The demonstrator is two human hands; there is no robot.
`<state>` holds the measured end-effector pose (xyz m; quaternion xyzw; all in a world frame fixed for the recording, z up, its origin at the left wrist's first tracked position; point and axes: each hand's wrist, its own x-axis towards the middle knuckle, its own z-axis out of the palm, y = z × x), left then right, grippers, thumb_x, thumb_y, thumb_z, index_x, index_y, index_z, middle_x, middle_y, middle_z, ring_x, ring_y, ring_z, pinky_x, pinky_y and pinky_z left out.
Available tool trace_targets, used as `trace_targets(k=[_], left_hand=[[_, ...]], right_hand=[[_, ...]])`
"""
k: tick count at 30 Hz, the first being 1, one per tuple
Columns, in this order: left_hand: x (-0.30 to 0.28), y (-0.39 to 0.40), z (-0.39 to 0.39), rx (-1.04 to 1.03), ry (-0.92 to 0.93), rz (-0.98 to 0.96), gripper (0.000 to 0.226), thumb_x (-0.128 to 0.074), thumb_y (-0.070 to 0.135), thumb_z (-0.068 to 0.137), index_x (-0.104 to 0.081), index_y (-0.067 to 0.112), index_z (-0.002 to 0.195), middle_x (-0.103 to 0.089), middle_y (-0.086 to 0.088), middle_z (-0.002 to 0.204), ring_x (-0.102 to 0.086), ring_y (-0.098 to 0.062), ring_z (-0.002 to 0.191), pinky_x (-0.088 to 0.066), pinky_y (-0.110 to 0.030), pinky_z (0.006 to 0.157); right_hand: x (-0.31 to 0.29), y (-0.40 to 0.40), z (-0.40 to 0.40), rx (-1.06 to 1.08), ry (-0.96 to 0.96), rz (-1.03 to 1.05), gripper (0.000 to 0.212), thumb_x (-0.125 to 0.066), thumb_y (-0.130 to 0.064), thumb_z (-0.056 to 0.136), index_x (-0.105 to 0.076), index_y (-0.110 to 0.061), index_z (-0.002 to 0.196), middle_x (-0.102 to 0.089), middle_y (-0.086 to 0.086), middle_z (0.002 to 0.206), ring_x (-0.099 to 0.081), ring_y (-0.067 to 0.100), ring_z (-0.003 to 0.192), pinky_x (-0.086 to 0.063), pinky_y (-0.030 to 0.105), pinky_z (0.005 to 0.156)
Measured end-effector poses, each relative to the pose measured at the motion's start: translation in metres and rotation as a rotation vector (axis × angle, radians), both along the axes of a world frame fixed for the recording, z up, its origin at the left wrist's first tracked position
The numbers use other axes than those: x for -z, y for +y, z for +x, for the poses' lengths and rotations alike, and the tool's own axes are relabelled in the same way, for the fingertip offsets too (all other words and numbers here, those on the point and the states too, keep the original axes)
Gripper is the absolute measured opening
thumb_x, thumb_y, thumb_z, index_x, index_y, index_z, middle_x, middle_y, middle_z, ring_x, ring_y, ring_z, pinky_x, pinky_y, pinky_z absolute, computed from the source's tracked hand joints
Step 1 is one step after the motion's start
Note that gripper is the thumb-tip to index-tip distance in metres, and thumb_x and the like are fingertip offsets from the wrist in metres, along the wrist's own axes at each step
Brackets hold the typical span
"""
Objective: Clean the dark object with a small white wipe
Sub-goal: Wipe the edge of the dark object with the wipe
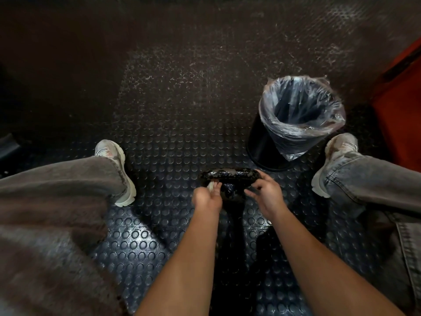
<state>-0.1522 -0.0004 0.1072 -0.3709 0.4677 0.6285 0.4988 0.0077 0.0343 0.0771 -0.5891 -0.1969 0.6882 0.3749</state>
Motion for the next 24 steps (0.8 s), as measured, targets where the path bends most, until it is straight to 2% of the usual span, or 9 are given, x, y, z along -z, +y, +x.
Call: trace_targets(k=[3,5,8,10,11,14,18,21,24], left_hand=[[-0.007,0.014,0.010,0.081,0.218,-0.092,0.041,-0.030,-0.004,0.103,-0.040,-0.005,0.143,-0.048,-0.022,0.137,-0.056,-0.040,0.123,-0.052,-0.044,0.102],[-0.009,0.016,0.021,0.182,0.424,-0.125,0.054,-0.029,-0.002,0.103,-0.029,0.010,0.155,-0.045,-0.017,0.146,-0.057,-0.035,0.119,-0.052,-0.041,0.098],[0.000,-0.008,0.041,0.477,0.812,-0.173,0.057,-0.033,0.012,0.106,-0.018,0.026,0.159,-0.046,-0.013,0.149,-0.057,-0.029,0.118,-0.048,-0.041,0.098],[0.005,-0.014,0.041,0.505,0.892,-0.155,0.057,-0.033,0.015,0.106,-0.017,0.030,0.159,-0.047,-0.012,0.147,-0.058,-0.029,0.117,-0.048,-0.040,0.098],[0.009,-0.011,0.036,0.458,0.857,-0.150,0.058,-0.033,0.013,0.105,-0.017,0.029,0.159,-0.045,-0.013,0.149,-0.057,-0.031,0.120,-0.048,-0.042,0.099],[0.013,0.010,0.020,0.110,0.445,-0.067,0.062,-0.028,-0.001,0.102,-0.019,0.023,0.159,-0.027,-0.017,0.158,-0.051,-0.038,0.127,-0.050,-0.044,0.099],[0.010,0.002,0.012,-0.039,0.060,0.030,0.046,-0.020,-0.002,0.105,-0.023,-0.011,0.150,-0.038,-0.032,0.148,-0.047,-0.043,0.133,-0.042,-0.049,0.112],[0.012,-0.007,0.003,-0.060,-0.078,0.027,0.047,-0.016,0.000,0.106,-0.022,-0.015,0.150,-0.038,-0.029,0.151,-0.040,-0.038,0.141,-0.028,-0.044,0.120],[0.012,0.000,0.001,-0.056,-0.078,0.057,0.041,-0.028,-0.002,0.106,-0.036,-0.014,0.144,-0.046,-0.025,0.145,-0.054,-0.032,0.126,-0.037,-0.035,0.116]], right_hand=[[0.001,0.000,0.000,-0.001,0.001,-0.002,0.047,-0.046,0.008,0.088,-0.060,-0.007,0.130,-0.069,0.011,0.117,-0.065,0.028,0.111,-0.055,0.040,0.080],[0.001,0.000,0.000,0.000,0.001,-0.003,0.047,-0.047,0.008,0.087,-0.060,-0.007,0.130,-0.069,0.012,0.117,-0.065,0.028,0.111,-0.055,0.040,0.079],[0.002,0.000,0.000,-0.002,-0.005,0.001,0.048,-0.046,0.008,0.087,-0.060,-0.007,0.130,-0.070,0.012,0.116,-0.065,0.028,0.111,-0.055,0.040,0.080],[0.001,0.000,0.000,-0.005,-0.006,0.004,0.048,-0.046,0.008,0.087,-0.060,-0.007,0.130,-0.070,0.011,0.116,-0.065,0.028,0.111,-0.055,0.040,0.080],[0.001,0.000,0.000,-0.007,-0.006,0.004,0.047,-0.046,0.008,0.087,-0.060,-0.007,0.130,-0.070,0.011,0.116,-0.065,0.028,0.110,-0.055,0.040,0.080],[0.000,-0.001,0.000,-0.013,-0.010,0.005,0.047,-0.046,0.008,0.087,-0.060,-0.007,0.130,-0.070,0.011,0.117,-0.065,0.029,0.112,-0.054,0.041,0.081],[-0.001,-0.001,0.000,-0.020,-0.021,0.009,0.047,-0.046,0.007,0.087,-0.060,-0.007,0.130,-0.068,0.015,0.125,-0.064,0.031,0.116,-0.055,0.040,0.081],[-0.001,0.000,0.000,-0.016,-0.022,0.007,0.048,-0.046,0.008,0.088,-0.060,-0.006,0.131,-0.068,0.016,0.125,-0.064,0.031,0.116,-0.056,0.041,0.083],[-0.001,-0.001,0.000,-0.022,-0.020,0.012,0.048,-0.046,0.007,0.087,-0.059,-0.006,0.131,-0.068,0.016,0.125,-0.065,0.030,0.115,-0.056,0.042,0.086]])
